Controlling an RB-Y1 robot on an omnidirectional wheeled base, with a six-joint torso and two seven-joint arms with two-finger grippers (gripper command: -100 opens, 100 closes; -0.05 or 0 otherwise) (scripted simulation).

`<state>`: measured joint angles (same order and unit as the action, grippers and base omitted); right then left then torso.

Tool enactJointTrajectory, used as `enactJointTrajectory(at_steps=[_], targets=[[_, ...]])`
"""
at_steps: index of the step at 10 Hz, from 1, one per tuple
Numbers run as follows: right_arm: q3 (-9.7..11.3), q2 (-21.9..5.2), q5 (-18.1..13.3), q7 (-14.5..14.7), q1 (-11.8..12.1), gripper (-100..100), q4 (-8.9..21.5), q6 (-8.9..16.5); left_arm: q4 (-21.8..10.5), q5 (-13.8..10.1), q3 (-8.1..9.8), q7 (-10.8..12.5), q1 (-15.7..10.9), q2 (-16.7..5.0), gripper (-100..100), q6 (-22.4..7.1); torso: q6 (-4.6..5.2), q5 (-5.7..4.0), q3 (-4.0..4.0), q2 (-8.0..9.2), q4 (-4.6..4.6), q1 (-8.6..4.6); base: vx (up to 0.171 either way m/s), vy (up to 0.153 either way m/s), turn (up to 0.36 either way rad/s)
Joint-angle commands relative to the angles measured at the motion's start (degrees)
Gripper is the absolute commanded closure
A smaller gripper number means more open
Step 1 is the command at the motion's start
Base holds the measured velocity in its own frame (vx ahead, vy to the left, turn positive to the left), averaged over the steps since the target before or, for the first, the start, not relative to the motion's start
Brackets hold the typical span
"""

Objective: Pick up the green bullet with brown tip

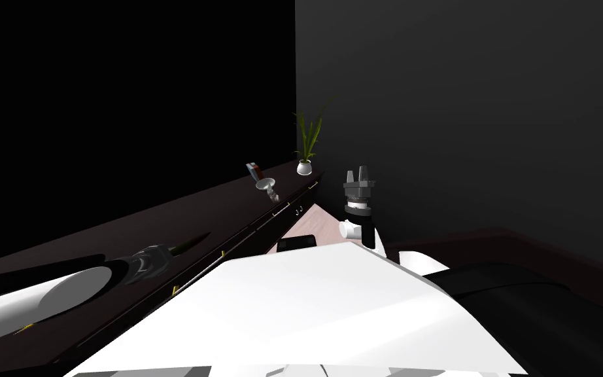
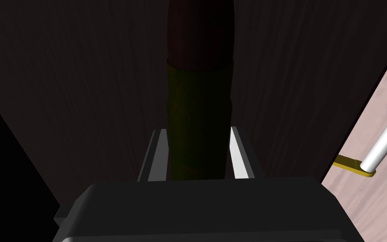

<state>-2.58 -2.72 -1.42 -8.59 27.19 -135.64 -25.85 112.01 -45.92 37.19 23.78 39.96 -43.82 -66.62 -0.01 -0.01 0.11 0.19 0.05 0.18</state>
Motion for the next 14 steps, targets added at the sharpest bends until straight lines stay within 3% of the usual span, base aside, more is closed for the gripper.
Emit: enactJointTrajectory(at_steps=[1,3,4,11,13,14], targets=[[0.0,0.0,0.0,0.0,0.0,0,0.0,0.0,2.04,1.15,-0.76,2.86,0.32,-0.6,100,-1.11,0.0,0.0,0.0,0.0,0.0,0.0,-0.081,0.05,-0.099],[0.0,0.0,0.0,0.0,0.0,0,0.0,0.0,3.46,1.94,-1.29,5.75,0.56,-0.95,100,-1.79,-0.04,-0.01,0.05,0.08,0.02,-0.04,-0.066,0.039,-0.054],[0.0,0.0,0.0,0.0,0.0,0,0.0,0.0,3.46,1.94,-1.29,5.98,0.56,-0.95,100,-1.79,-0.01,-0.02,0.05,0.07,0.03,-0.05,-0.039,0.026,-0.038],[0.0,0.0,0.0,0.0,0.0,0,0.0,0.0,10.57,5.94,-3.94,17.04,1.8,-2.68,100,-5.19,-0.05,-0.09,0.05,0.05,0.04,-0.12,-0.054,0.036,-0.07],[0.0,0.0,0.0,0.0,0.0,0,0.0,0.0,10.26,5.67,-3.75,16.68,1.84,-2.68,100,-5.01,-0.06,-0.11,0.04,0.03,0.04,-0.18,-0.031,0.017,-0.02],[0.0,0.0,0.0,0.0,0.01,0,0.0,0.0,10.32,5.71,-3.77,16.88,1.84,-2.68,0,-5.05,-0.07,-0.13,0.0,-0.04,0.03,-0.23,0.0,0.0,0.0]])
